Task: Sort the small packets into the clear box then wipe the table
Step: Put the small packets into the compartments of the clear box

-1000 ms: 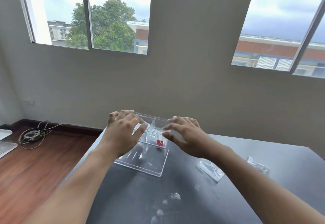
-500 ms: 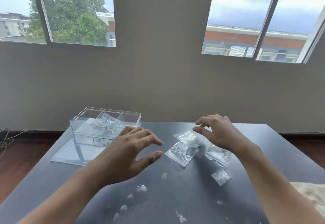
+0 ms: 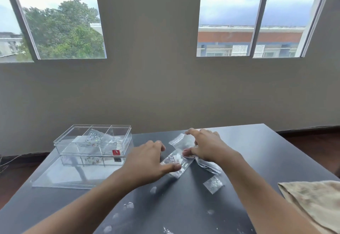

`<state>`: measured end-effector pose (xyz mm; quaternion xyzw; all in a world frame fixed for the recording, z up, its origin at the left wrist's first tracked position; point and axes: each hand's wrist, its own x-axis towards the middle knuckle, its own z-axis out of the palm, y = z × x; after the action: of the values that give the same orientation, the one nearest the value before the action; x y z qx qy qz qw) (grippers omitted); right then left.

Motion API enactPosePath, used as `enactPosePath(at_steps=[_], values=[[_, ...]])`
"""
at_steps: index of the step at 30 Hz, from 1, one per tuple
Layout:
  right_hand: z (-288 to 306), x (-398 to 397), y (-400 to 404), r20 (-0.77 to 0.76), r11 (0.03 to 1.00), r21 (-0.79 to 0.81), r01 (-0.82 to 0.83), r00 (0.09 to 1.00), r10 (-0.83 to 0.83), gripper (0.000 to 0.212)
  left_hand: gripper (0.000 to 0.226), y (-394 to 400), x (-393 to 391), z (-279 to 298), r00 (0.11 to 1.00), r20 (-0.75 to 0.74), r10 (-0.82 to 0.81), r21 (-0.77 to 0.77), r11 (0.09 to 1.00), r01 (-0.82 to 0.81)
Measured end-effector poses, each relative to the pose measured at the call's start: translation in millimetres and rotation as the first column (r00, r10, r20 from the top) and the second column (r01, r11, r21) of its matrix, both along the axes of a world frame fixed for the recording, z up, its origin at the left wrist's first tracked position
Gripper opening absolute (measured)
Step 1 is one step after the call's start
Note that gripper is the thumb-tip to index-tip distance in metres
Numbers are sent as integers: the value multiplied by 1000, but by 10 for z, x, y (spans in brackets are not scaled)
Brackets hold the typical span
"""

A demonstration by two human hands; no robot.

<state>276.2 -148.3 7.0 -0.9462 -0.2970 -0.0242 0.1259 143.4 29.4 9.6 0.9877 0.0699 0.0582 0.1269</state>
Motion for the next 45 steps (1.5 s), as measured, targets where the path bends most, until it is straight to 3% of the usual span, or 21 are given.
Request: enactPosePath(at_steps=[2, 7, 9, 12, 15, 19, 23, 27, 32, 36, 40, 45], values=[[-8, -1, 8, -14, 1000, -7, 28, 1000, -28, 77, 70, -51, 69, -62, 999, -26, 25, 11, 1000, -25], [-17, -11, 37, -34, 997, 63, 53, 998, -51, 79, 47, 3, 124, -9, 992, -128, 16, -264, 963, -49], [-3, -45, 58, 9, 994, 99, 36, 999, -37, 72, 30, 27, 132, -2, 989, -151, 5, -339, 939, -57], [19, -101, 88, 77, 975, 221, -8, 997, -9, 50, 24, 71, 127, -33, 989, -149, -4, -401, 914, -57], [32, -127, 115, 170, 893, 440, -88, 985, 13, 19, 15, 164, 60, 37, 999, -44, -1, -340, 940, -14], [92, -191, 158, 308, 742, 642, -195, 951, -16, 24, 15, 409, -164, 289, 973, 223, 66, -353, 935, 17], [134, -302, 209, 416, 691, 659, -298, 909, -4, 24, 14, 861, -375, 427, 848, 498, 182, -352, 936, 5], [145, -357, 245, 439, 668, 671, -321, 899, -9, 7, 13, 1424, -593, 366, 689, 678, 257, -278, 957, -83], [146, -409, 279, 423, 642, 688, -338, 906, 23, 6, 26, 1830, -682, 117, 720, 658, 220, -142, 975, -168], [74, -491, 344, 379, 644, 679, -353, 919, 104, 14, 17, 1845, -601, -13, 765, 622, 168, 33, 970, -240], [43, -594, 407, 323, 627, 697, -347, 933, 158, 14, 11, 1860, -600, -49, 775, 620, 122, 70, 975, -209], [71, -706, 456, 278, 601, 725, -337, 941, 194, 13, 12, 1876, -606, -48, 779, 607, 156, -8, 982, -191]])
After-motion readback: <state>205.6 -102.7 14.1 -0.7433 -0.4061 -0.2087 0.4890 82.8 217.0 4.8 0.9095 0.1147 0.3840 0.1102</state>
